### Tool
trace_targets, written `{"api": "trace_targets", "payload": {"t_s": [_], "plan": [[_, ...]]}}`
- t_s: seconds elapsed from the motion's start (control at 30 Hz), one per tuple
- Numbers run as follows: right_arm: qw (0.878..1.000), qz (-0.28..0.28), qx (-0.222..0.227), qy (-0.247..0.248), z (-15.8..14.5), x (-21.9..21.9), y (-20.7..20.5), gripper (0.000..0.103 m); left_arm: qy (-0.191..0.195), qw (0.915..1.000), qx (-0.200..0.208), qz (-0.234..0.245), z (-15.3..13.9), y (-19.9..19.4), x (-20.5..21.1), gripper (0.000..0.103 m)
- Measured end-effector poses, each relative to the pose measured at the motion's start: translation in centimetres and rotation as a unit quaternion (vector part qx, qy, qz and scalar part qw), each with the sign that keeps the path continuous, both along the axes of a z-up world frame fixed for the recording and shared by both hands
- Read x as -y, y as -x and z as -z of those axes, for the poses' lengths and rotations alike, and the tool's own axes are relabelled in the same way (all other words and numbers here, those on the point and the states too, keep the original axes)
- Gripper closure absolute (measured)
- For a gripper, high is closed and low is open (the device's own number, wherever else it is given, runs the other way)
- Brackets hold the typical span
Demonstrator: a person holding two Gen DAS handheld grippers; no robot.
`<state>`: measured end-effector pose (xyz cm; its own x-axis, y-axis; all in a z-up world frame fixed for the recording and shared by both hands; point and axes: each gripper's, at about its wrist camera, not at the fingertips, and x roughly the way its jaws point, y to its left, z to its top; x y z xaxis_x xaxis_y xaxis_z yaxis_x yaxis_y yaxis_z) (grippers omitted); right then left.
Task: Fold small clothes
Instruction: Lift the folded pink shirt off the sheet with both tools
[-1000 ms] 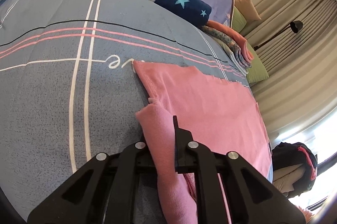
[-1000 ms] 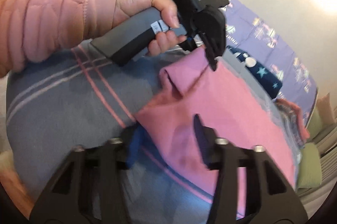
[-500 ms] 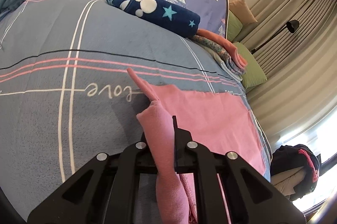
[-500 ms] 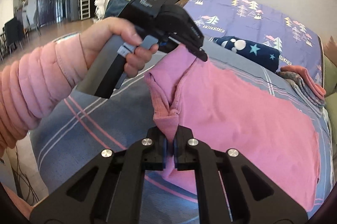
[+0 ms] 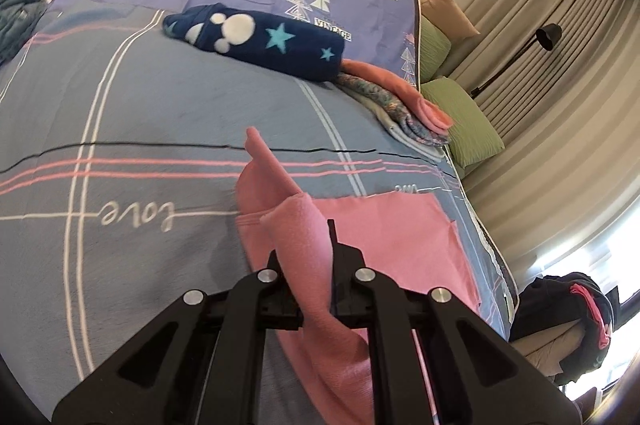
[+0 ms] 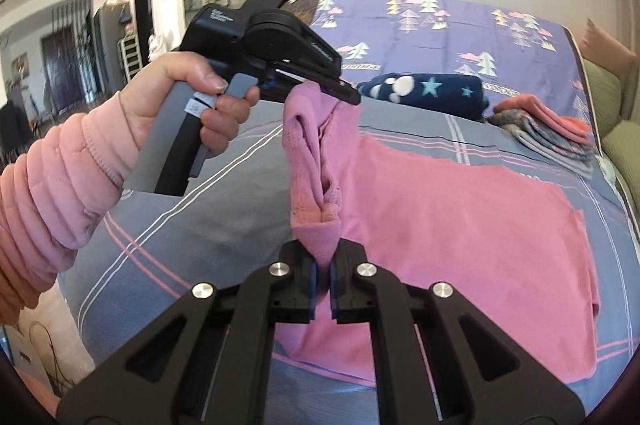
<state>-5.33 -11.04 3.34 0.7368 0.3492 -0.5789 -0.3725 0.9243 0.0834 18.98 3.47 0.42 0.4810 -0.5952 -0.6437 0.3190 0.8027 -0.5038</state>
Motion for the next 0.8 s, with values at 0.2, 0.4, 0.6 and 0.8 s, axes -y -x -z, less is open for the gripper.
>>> {"api": "trace_targets", "payload": {"t_s": [0.2,0.4,0.6,0.8], "plan": [[0.999,0.034,0.004,-0.033,0.0,4.2,0.1,0.099,-0.017,0.9996,0.013,0.017,-1.6,-0.2,4.7,0.095],[0.996,0.062,0.001,-0.065,0.6,8.5,-0.1,0.099,-0.035,0.9987,0.012,0.034,-2.1,-0.7,9.6,0.095],[0.992,0.087,0.000,-0.089,1.1,12.3,-0.2,0.099,-0.054,0.9973,0.007,0.050,-2.1,-1.2,14.5,0.095],[0.987,0.115,-0.004,-0.112,1.9,15.8,0.1,0.099,-0.076,0.9949,-0.001,0.066,-1.5,-1.8,19.3,0.096]]}}
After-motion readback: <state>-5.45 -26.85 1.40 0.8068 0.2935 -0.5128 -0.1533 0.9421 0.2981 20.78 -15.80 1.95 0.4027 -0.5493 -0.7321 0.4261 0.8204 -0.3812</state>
